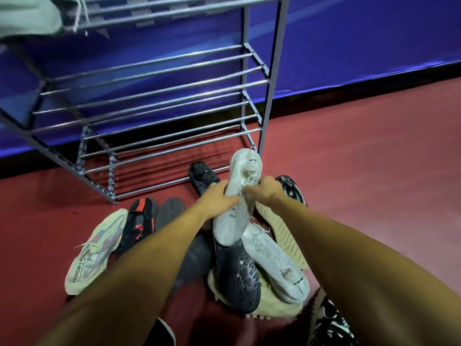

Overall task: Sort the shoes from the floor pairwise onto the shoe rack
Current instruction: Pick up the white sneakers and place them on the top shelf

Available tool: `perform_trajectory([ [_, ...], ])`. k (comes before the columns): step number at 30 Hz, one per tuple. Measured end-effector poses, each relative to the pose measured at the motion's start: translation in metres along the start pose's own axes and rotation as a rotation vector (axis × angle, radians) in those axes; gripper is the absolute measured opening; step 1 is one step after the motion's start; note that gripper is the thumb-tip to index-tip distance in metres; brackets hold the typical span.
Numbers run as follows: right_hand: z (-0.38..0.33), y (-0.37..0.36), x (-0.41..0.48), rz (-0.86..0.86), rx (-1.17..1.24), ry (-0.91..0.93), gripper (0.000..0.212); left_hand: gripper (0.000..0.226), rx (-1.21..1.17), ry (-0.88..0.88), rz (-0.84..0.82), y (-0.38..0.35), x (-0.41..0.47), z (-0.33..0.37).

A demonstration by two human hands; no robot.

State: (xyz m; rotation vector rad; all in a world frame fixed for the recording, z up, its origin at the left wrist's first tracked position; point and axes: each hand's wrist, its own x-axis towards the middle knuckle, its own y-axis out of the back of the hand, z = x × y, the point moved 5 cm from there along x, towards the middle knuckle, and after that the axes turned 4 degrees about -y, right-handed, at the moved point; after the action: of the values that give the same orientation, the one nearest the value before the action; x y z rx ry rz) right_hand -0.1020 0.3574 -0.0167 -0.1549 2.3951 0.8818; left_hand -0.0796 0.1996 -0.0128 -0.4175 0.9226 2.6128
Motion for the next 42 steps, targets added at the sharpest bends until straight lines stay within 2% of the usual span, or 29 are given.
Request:
perform_trajectory([
  [5,-0.060,0.026,-0.037,0.071,-0.029,0.183,0.019,0.045,-0.053,-0.056,0.132,0.050,-0.029,0.035],
  [11,-0.142,0.069,-0.087,0.167,0.004,0.326,0.034,0.042,-0.263,-0.154,0.264,0.114,-0.070,0.084],
  [16,-0.197,0.089,-0.142,0.209,0.004,0.436,0.028,0.057,-0.354,-0.147,0.338,0.160,-0.114,0.109],
  [19,-0.221,0.097,-0.165,0.218,0.042,0.546,0.031,0.055,-0.425,-0.176,0.397,0.184,-0.133,0.117],
  [21,-0.233,0.095,-0.175,0.219,0.060,0.631,0.023,0.042,-0.501,-0.191,0.465,0.198,-0.138,0.120],
  [28,-0.277,0.087,-0.183,0.036,0.291,0.765,0.027,0.029,-0.723,-0.233,0.628,0.248,-0.144,0.122],
  [32,-0.283,0.081,-0.175,-0.136,0.452,0.743,0.037,0.022,-0.883,-0.269,0.713,0.274,-0.137,0.120],
  [34,-0.283,0.075,-0.164,-0.202,0.557,0.706,0.046,0.017,-0.966,-0.267,0.696,0.276,-0.133,0.117],
  [38,-0.286,0.064,-0.151,-0.218,0.636,0.670,0.061,0.018,-1.040,-0.239,0.598,0.276,-0.124,0.114],
  [42,-0.295,0.060,-0.145,-0.259,0.742,0.683,0.056,0.032,-1.109,-0.272,0.585,0.280,-0.115,0.108],
])
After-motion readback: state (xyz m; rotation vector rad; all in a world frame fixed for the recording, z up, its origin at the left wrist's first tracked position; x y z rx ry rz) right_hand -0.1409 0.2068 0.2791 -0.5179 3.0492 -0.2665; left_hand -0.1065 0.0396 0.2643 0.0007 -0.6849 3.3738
